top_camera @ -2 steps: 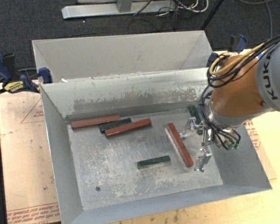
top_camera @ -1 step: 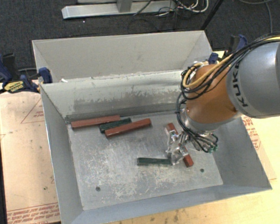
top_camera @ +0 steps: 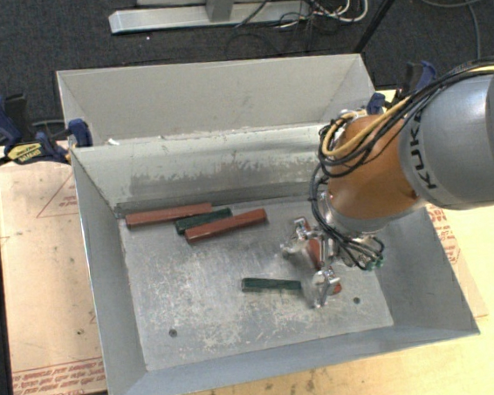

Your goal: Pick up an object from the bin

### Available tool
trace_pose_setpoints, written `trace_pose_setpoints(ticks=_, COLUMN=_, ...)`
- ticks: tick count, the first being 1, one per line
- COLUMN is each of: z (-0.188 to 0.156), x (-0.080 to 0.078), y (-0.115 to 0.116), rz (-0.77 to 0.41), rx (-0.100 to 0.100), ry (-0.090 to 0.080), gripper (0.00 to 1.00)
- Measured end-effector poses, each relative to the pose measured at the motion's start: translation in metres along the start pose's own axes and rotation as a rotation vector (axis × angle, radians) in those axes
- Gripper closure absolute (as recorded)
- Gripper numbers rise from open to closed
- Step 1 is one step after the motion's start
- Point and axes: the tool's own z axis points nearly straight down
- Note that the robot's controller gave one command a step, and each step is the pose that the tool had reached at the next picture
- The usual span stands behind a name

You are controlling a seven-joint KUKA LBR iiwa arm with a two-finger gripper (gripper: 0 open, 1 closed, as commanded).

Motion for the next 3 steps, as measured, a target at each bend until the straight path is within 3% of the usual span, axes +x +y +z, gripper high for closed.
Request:
trace_pose_setpoints(ticks=1, z=0.0, x=0.0, y=0.0, rz=0.0, rx=0.0, ry=0.0, gripper=0.0)
trace_pose_setpoints(ticks=2, z=-0.001, x=-0.011, y=0.045, rz=0.136, rx=0.005, ry=-0.005, gripper=1.0)
trace_pose_setpoints(ticks=3, z=-0.001, x=-0.011, y=0.045, rz=0.136, rx=0.005, ry=-0.005, gripper=1.0)
